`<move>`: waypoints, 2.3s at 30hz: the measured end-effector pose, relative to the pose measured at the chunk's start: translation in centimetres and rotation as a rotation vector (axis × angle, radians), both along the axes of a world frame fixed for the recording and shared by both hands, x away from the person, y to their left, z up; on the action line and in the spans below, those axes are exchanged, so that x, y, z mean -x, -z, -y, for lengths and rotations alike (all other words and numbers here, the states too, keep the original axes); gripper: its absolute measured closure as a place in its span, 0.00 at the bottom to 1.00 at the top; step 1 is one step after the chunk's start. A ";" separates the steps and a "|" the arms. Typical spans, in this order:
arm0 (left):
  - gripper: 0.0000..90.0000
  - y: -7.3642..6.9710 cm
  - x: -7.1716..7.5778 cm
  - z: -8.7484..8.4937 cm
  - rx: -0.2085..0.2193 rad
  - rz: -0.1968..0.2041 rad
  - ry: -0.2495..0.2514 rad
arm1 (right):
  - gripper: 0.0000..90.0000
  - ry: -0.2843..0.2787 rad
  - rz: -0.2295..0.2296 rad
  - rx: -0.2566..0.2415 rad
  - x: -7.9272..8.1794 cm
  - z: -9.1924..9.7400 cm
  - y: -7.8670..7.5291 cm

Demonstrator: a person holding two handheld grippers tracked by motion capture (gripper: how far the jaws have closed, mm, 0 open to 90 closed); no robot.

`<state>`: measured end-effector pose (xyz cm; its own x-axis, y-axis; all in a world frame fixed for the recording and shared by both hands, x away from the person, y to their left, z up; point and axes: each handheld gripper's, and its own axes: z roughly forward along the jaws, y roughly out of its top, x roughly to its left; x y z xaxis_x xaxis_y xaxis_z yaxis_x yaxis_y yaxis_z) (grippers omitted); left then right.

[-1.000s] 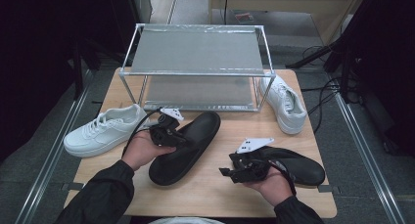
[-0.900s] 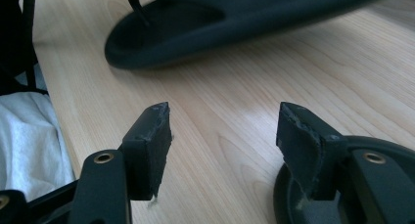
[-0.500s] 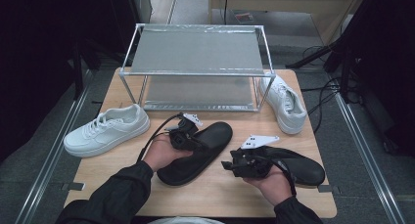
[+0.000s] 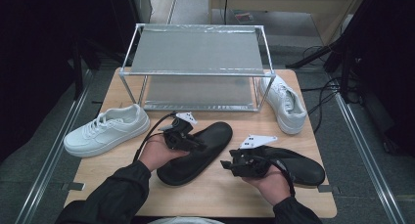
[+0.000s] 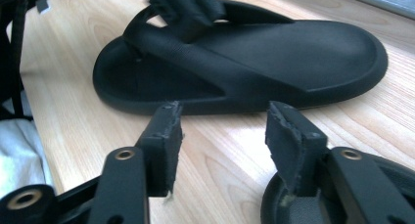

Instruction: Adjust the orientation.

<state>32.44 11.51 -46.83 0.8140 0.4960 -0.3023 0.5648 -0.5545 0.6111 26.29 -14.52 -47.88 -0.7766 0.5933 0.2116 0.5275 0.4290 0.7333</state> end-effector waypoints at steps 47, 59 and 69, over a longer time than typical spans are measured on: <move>1.00 3.3 6.7 -6.0 -0.028 0.044 -0.181 | 1.00 -0.086 0.004 0.088 -6.7 -5.5 2.1; 1.00 3.3 5.5 -7.7 -0.026 0.037 -0.242 | 1.00 -0.087 -0.021 0.065 -6.5 -6.4 2.2; 0.99 3.2 4.5 -8.4 -0.038 0.056 -0.288 | 1.00 -0.088 -0.026 0.051 -6.0 -7.1 2.3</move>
